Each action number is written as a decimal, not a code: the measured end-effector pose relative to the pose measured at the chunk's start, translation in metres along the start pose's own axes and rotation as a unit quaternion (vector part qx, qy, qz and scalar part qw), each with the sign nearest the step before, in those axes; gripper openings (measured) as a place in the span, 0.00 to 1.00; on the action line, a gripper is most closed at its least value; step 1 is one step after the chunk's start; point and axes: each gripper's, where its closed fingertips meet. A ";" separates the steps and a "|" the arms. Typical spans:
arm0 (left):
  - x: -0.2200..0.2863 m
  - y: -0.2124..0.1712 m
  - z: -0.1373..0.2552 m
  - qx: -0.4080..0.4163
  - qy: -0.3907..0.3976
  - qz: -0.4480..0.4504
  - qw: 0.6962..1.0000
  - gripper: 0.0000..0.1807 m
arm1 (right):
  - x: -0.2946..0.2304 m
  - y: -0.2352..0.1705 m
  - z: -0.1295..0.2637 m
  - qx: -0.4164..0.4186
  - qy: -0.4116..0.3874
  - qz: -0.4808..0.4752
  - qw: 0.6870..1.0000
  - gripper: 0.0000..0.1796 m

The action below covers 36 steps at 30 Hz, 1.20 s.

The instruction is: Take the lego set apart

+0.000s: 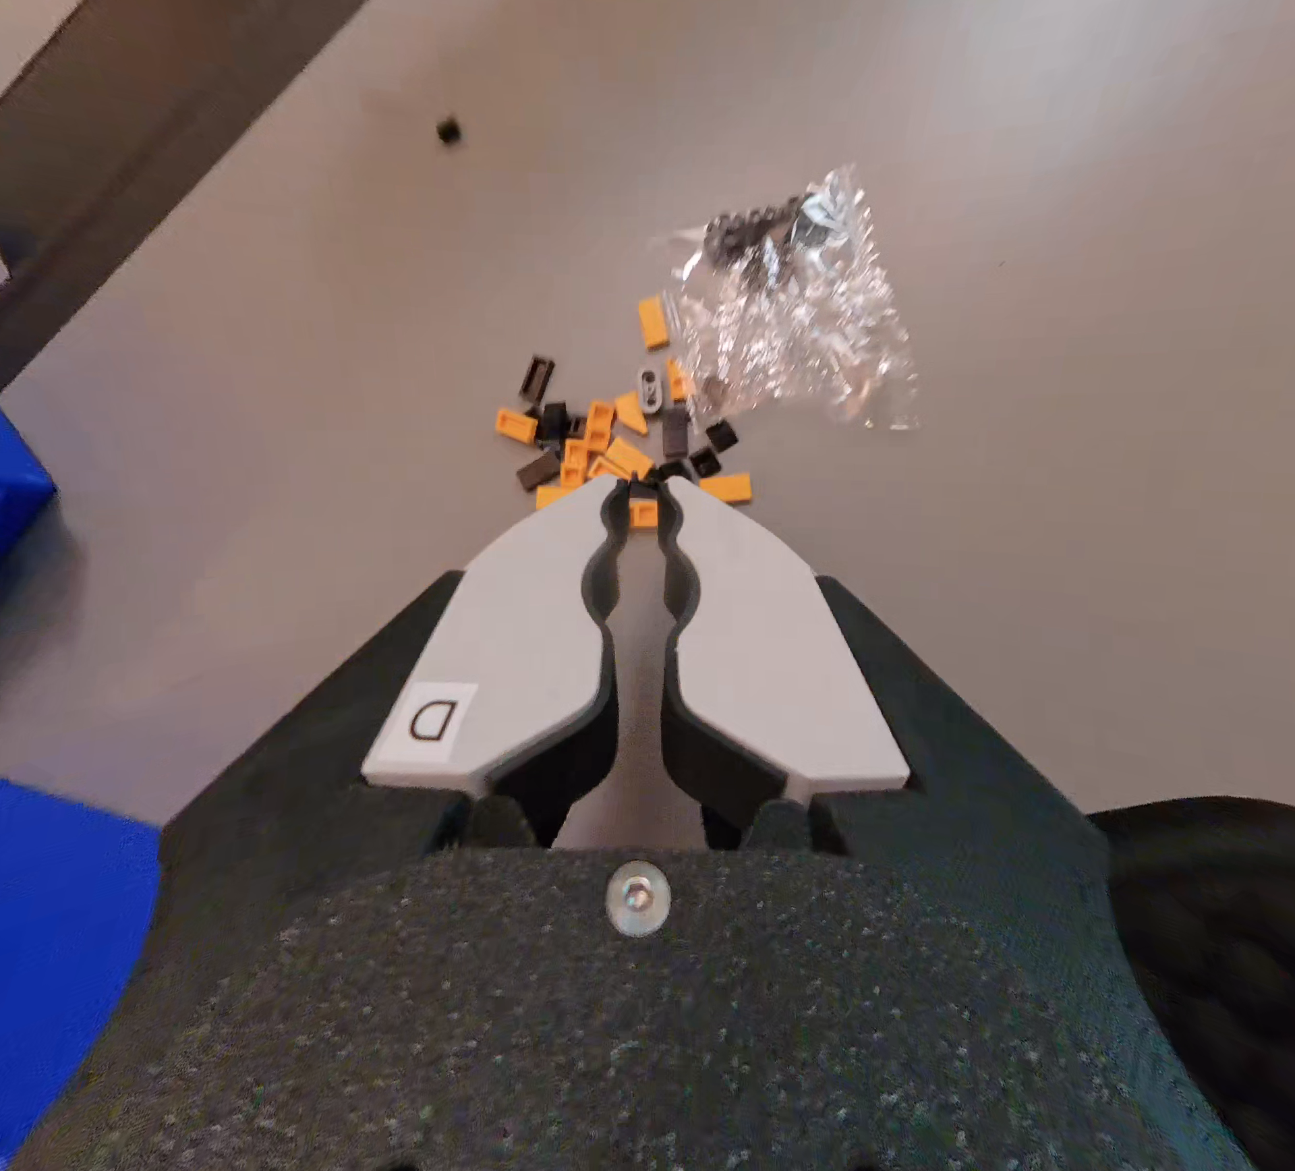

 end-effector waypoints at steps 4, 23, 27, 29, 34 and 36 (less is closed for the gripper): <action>-0.001 -0.013 -0.009 -0.039 0.022 -0.020 0.999 0.04 | -0.006 -0.007 -0.006 -0.009 0.005 0.012 1.000 0.17; 0.026 -0.013 -0.017 -0.021 -0.052 -0.049 0.997 0.38 | -0.008 -0.016 -0.008 -0.009 0.003 0.006 1.000 0.13; 0.025 -0.009 -0.015 -0.009 -0.053 -0.040 0.998 0.36 | -0.008 -0.016 -0.008 -0.008 0.001 0.006 1.000 0.13; 0.013 -0.012 -0.016 -0.024 -0.015 -0.034 0.999 0.32 | -0.008 -0.016 -0.008 -0.009 0.001 0.006 1.000 0.13; -0.003 -0.002 -0.010 0.000 0.032 -0.025 0.999 0.20 | -0.008 -0.017 -0.008 -0.009 0.001 0.008 1.000 0.12; 0.016 0.005 -0.005 0.024 -0.023 -0.031 0.999 0.19 | -0.007 -0.017 -0.009 -0.009 0.001 0.007 1.000 0.12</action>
Point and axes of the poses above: each gripper's, where its closed fingertips meet, z back along the fingers, y out of its top, x = y × z across the jaws, and after that the axes turned 4 degrees about y, right-handed
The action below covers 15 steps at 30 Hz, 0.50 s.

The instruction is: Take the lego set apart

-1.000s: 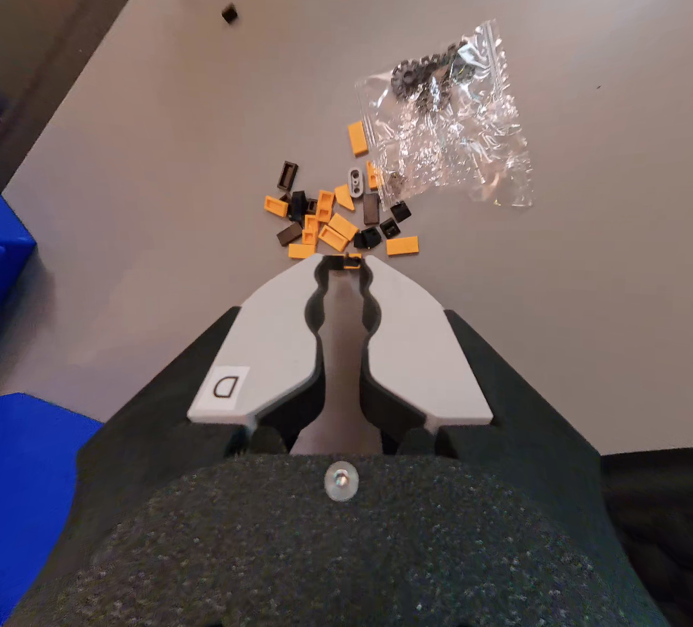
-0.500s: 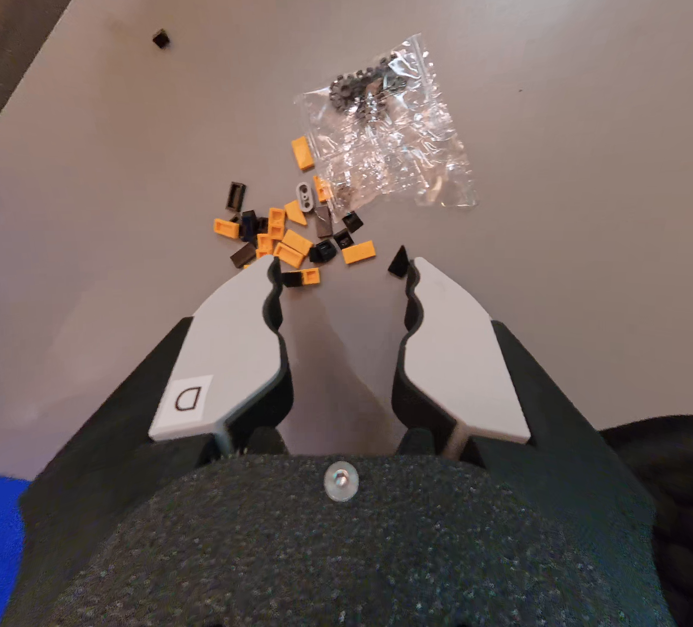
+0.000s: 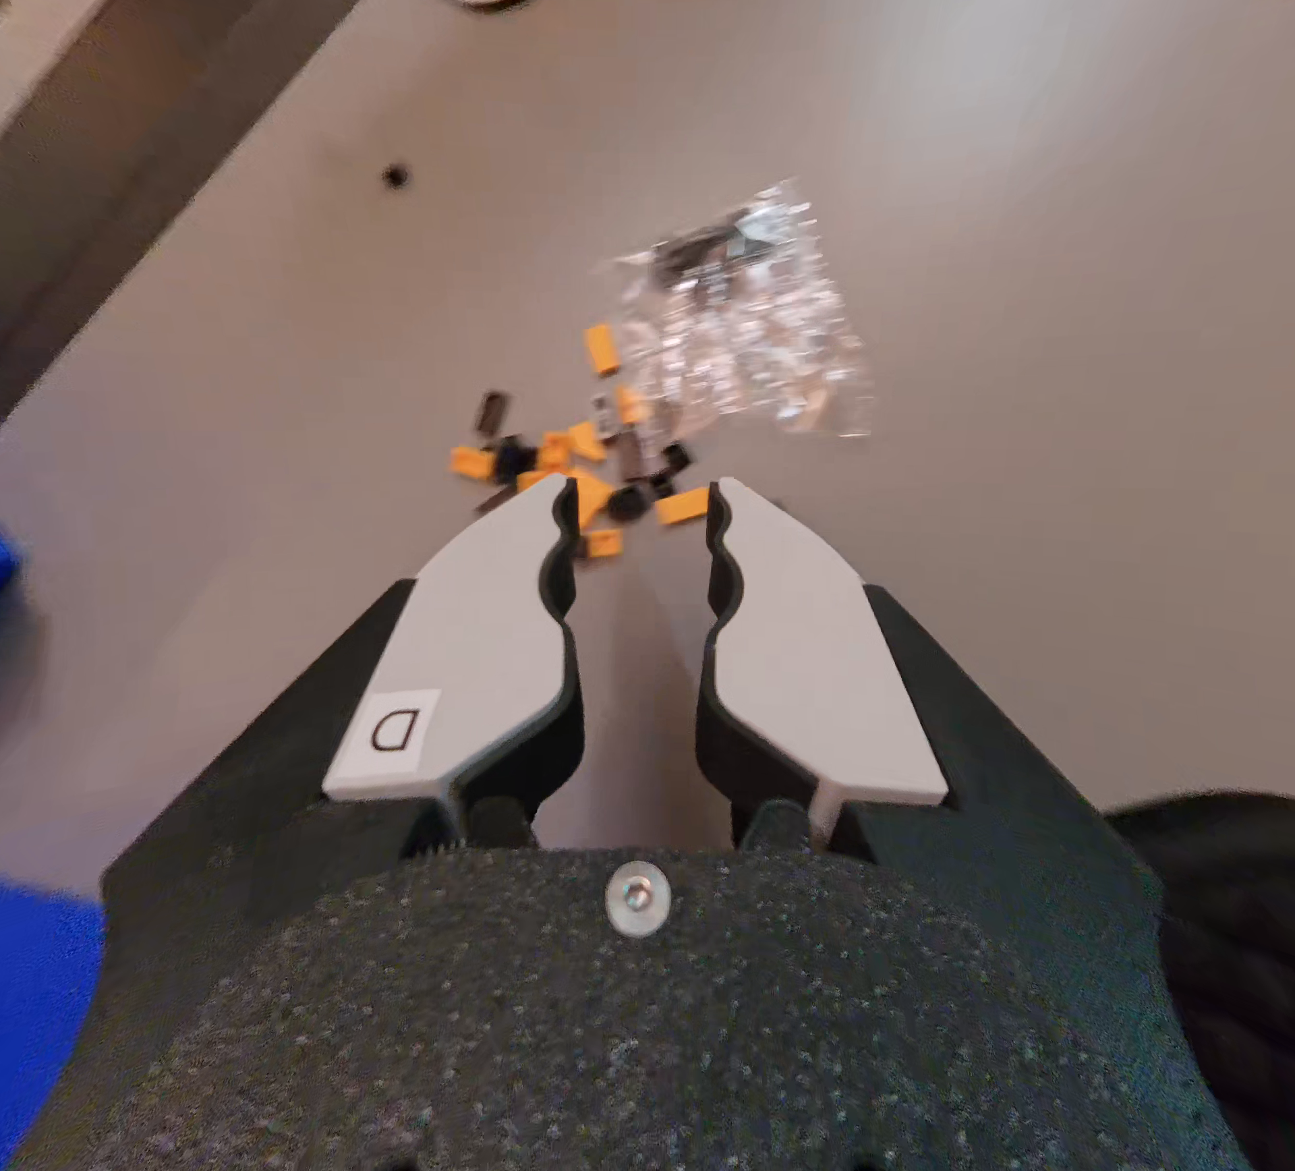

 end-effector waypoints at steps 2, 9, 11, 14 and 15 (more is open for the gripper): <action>0.022 0.003 0.002 0.008 -0.067 0.003 0.998 0.22 | 0.000 -0.001 0.000 -0.002 0.001 -0.001 1.000 0.12; 0.022 -0.015 -0.014 -0.045 -0.051 -0.013 0.998 0.22 | -0.001 -0.003 -0.002 -0.007 0.003 0.002 1.000 0.12; 0.006 -0.020 -0.016 -0.058 -0.007 -0.007 0.998 0.17 | 0.000 -0.004 -0.002 -0.009 0.002 0.002 1.000 0.12; -0.016 -0.019 -0.017 -0.053 0.058 0.012 0.997 0.16 | 0.000 -0.004 -0.001 -0.007 0.002 0.002 1.000 0.12; -0.020 -0.014 -0.016 -0.038 0.071 0.020 0.997 0.17 | 0.000 -0.003 -0.001 -0.006 0.001 0.002 1.000 0.12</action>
Point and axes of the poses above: each gripper's, where its closed fingertips meet, z back along the fingers, y out of its top, x = y × z across the jaws, and after that the axes turned 4 degrees about y, right-handed
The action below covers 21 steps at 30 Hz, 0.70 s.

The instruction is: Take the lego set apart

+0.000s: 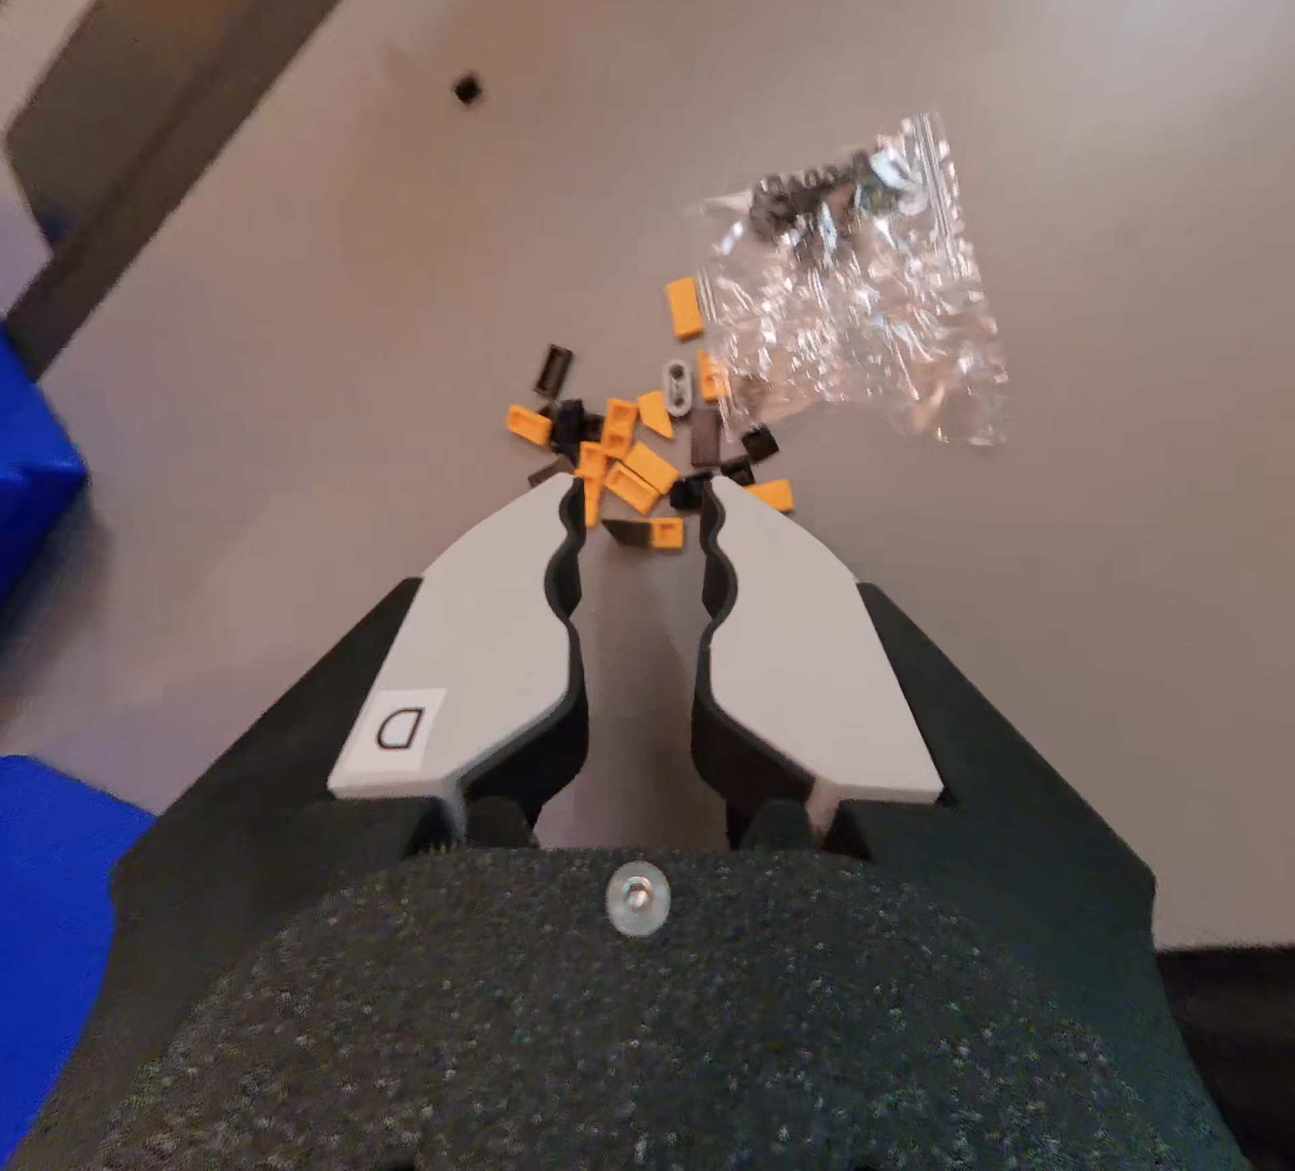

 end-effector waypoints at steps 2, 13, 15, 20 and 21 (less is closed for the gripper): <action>-0.006 0.016 0.005 0.045 0.021 0.015 0.999 0.18 | 0.001 0.002 0.001 0.007 -0.004 0.002 1.000 0.12; 0.032 0.105 0.064 0.310 -0.113 0.147 0.933 0.09 | 0.007 0.034 0.018 0.108 -0.034 0.015 0.993 0.14; 0.035 0.112 0.072 0.330 -0.108 0.147 0.926 0.11 | 0.008 0.039 0.021 0.125 -0.044 0.028 0.991 0.14; 0.044 0.127 0.091 0.378 -0.107 0.142 0.908 0.02 | 0.006 0.051 0.028 0.159 -0.063 0.057 0.984 0.13; 0.047 0.129 0.094 0.385 -0.112 0.141 0.905 0.00 | 0.006 0.052 0.029 0.161 -0.068 0.059 0.983 0.13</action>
Point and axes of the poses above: each gripper's, where its closed fingertips meet, z back along the fingers, y out of its top, x = y × z across the jaws, and after that the axes turned 4 degrees about y, right-handed
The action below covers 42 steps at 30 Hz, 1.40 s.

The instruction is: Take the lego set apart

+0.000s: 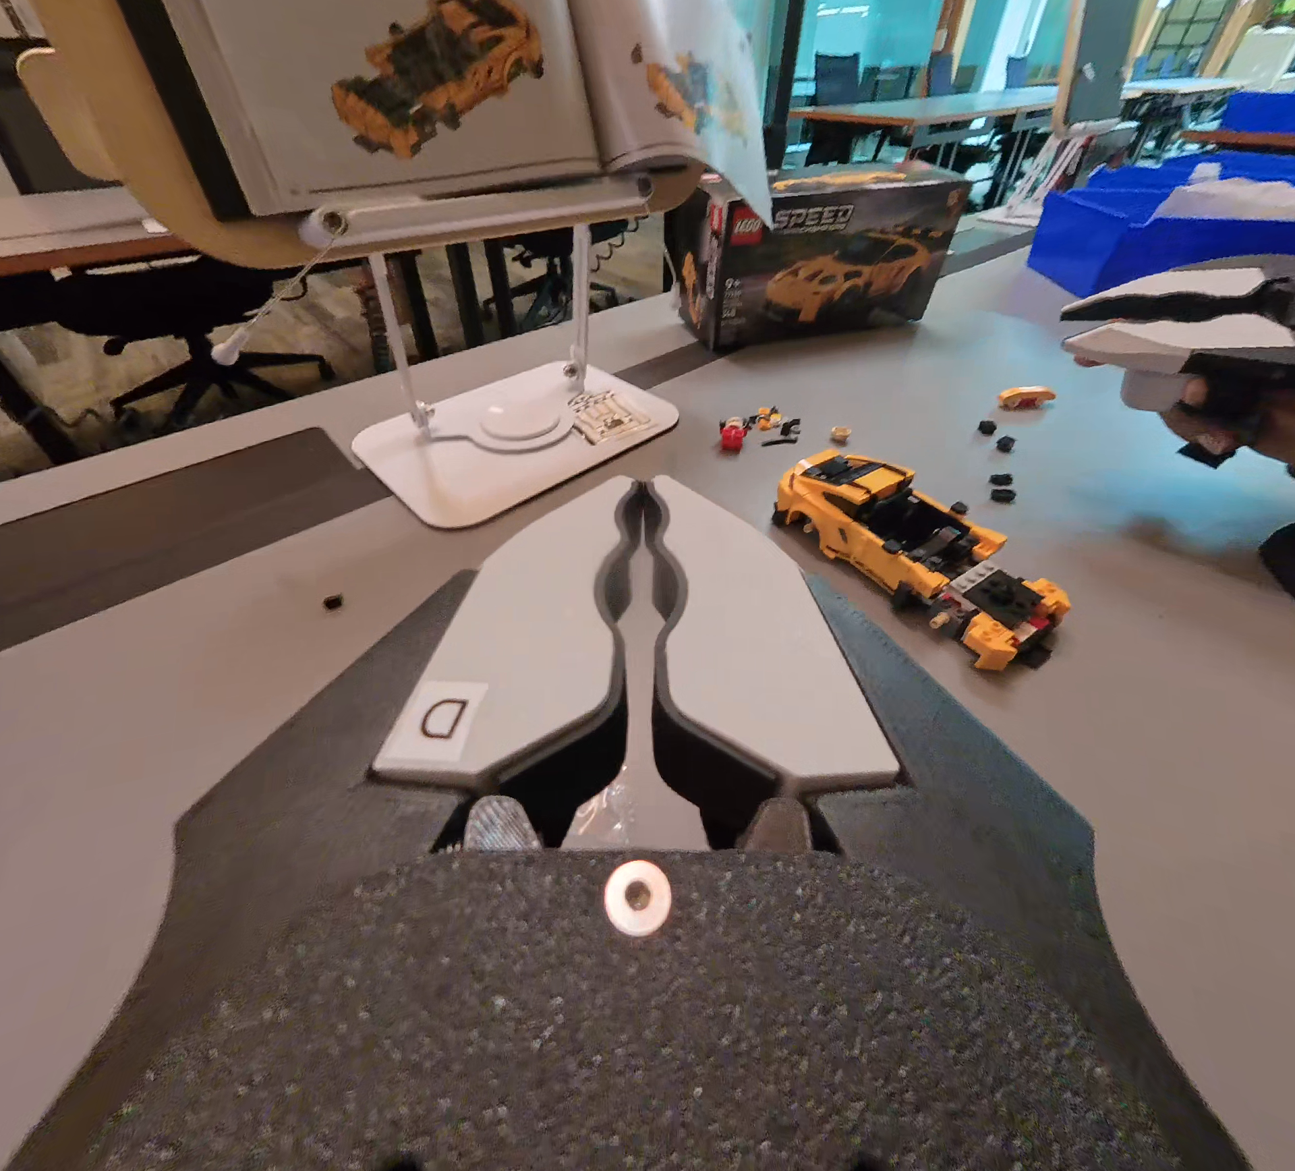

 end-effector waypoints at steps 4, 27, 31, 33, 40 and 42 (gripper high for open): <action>0.012 0.002 -0.003 0.014 -0.032 0.001 0.999 0.00 | 0.002 0.002 0.001 0.003 -0.015 0.000 1.000 0.09; 0.110 -0.063 -0.028 -0.114 -0.194 -0.125 0.966 0.08 | -0.105 0.002 -0.013 -0.040 0.225 0.022 0.973 0.05; 0.119 -0.076 -0.030 -0.142 -0.215 -0.128 0.958 0.11 | -0.124 -0.002 -0.013 -0.057 0.260 0.035 0.963 0.07; 0.123 -0.080 -0.031 -0.148 -0.222 -0.128 0.955 0.12 | -0.132 -0.005 -0.013 -0.065 0.276 0.038 0.958 0.08; 0.133 -0.087 -0.037 -0.162 -0.237 -0.122 0.950 0.11 | -0.145 -0.008 -0.018 -0.070 0.302 0.027 0.950 0.12; 0.135 -0.087 -0.040 -0.165 -0.234 -0.117 0.951 0.11 | -0.148 -0.005 -0.020 -0.067 0.307 0.015 0.949 0.14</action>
Point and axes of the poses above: each gripper's, where its closed fingertips meet, z back along the fingers, y out of its top, x = y × z across the jaws, and after that the axes turned 4 degrees about y, right-handed
